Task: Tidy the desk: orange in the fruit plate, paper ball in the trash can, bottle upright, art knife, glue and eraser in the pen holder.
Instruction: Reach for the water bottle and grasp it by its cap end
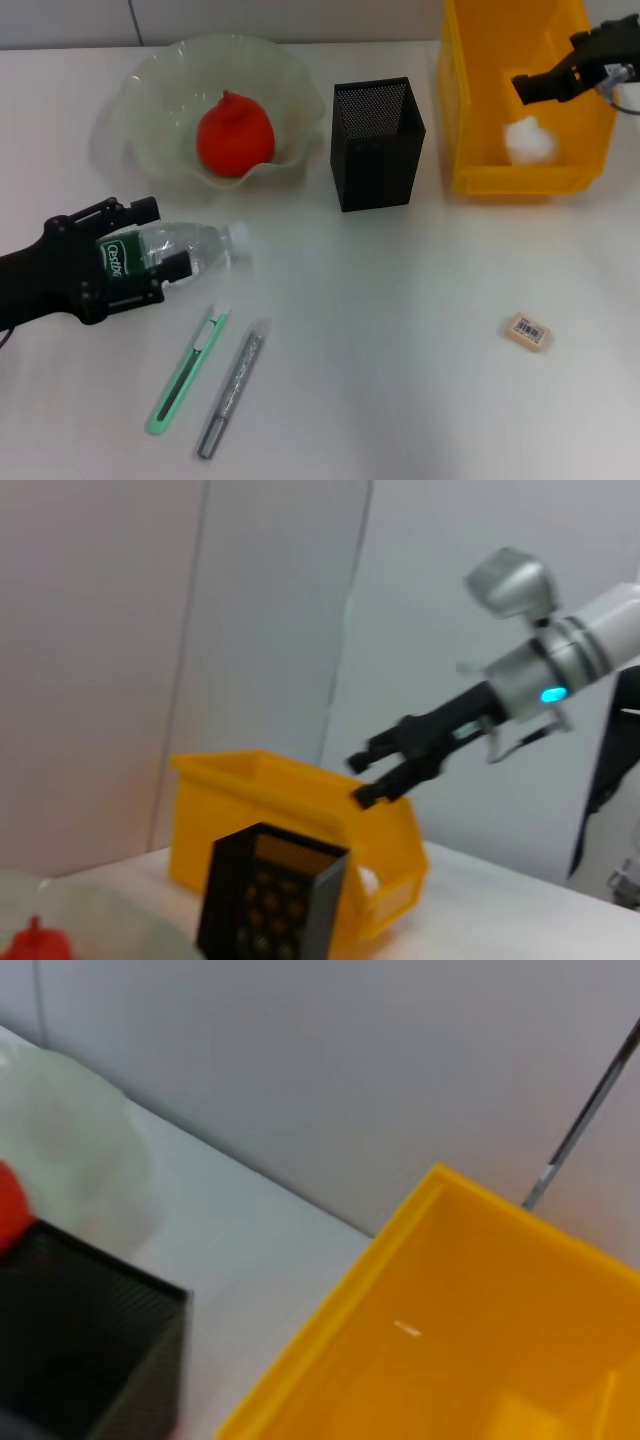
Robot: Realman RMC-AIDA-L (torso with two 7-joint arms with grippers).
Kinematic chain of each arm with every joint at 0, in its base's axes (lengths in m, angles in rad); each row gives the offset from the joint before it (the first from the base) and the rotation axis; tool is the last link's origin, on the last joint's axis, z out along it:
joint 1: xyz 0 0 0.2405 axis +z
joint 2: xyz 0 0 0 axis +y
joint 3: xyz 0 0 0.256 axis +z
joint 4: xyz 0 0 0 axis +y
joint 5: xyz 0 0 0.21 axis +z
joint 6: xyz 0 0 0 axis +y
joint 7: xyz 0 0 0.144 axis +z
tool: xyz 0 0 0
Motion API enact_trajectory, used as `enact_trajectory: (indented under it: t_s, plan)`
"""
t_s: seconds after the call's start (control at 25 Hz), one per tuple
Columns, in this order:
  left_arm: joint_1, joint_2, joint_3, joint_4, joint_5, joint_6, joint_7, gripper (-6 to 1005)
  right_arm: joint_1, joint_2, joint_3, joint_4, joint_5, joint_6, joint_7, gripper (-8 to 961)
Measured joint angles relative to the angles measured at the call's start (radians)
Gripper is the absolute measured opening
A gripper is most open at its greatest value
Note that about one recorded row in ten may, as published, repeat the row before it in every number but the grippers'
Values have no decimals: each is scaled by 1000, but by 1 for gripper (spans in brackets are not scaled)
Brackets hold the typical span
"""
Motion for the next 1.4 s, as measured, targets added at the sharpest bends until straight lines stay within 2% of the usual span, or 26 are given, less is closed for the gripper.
enact_trajectory:
  t_s: [0.2, 0.24, 0.28, 0.32, 0.44, 0.56, 0.6, 0.64, 0.68, 0.72, 0.8, 0.88, 0.92, 1.0, 1.08, 1.16, 1.28, 1.32, 1.36, 1.4]
  plan:
    - [4, 17, -3, 0, 0, -26, -23, 848, -117, 4, 64, -145, 209, -145, -95, 847]
    - [4, 21, -1, 2, 0, -26, -27, 848, -135, 4, 88, -160, 270, -181, -130, 847]
    - [4, 30, 4, 15, 8, -23, -50, 848, -173, 1, 155, -177, 428, -278, -236, 847]
    - [4, 30, 4, 15, 8, -23, -50, 848, -173, 1, 155, -177, 428, -278, -236, 847]
    - [-6, 42, 6, 63, 60, -17, -124, 848, -215, 2, 238, -143, 612, -389, -414, 846]
    - [-12, 41, 5, 156, 125, -13, -224, 848, -249, 0, 281, -71, 707, -470, -579, 846]
    - [-11, 35, 6, 204, 150, -6, -271, 848, -256, -1, 288, -47, 715, -486, -616, 846]
    - [-6, 21, 5, 307, 198, 13, -357, 848, -266, -1, 296, -8, 716, -506, -676, 846]
    - [-2, 13, 4, 351, 216, 21, -390, 848, -276, -1, 304, 51, 720, -521, -740, 846]
    - [-2, 13, 4, 351, 216, 21, -390, 848, -276, -1, 304, 51, 720, -521, -740, 846]
    - [6, -6, 1, 469, 250, 35, -466, 848, -279, 0, 322, 127, 743, -525, -822, 846]
    - [8, -35, 15, 669, 336, 55, -614, 848, -270, -2, 377, 263, 821, -551, -950, 846]
    - [8, -35, 15, 669, 336, 55, -614, 848, -270, -2, 377, 263, 821, -551, -950, 846]
    - [1, -49, 38, 784, 405, 70, -716, 848, -266, -2, 414, 302, 848, -587, -1003, 846]
    - [-5, -52, 90, 866, 457, 77, -812, 848, -264, -3, 447, 318, 852, -621, -1029, 846]
    - [-6, -50, 178, 935, 495, 85, -932, 848, -266, -3, 456, 318, 851, -626, -1030, 845]
    - [-7, -51, 254, 998, 533, 111, -1046, 848, -272, -4, 498, 316, 848, -644, -1031, 845]
    - [-7, -51, 254, 998, 533, 111, -1046, 848, -272, -4, 498, 316, 848, -644, -1031, 845]
    - [-7, -53, 325, 1063, 572, 145, -1176, 848, -273, -4, 508, 317, 848, -648, -1031, 845]
    - [-7, -53, 350, 1085, 583, 154, -1220, 848, -273, -4, 524, 317, 848, -654, -1032, 845]
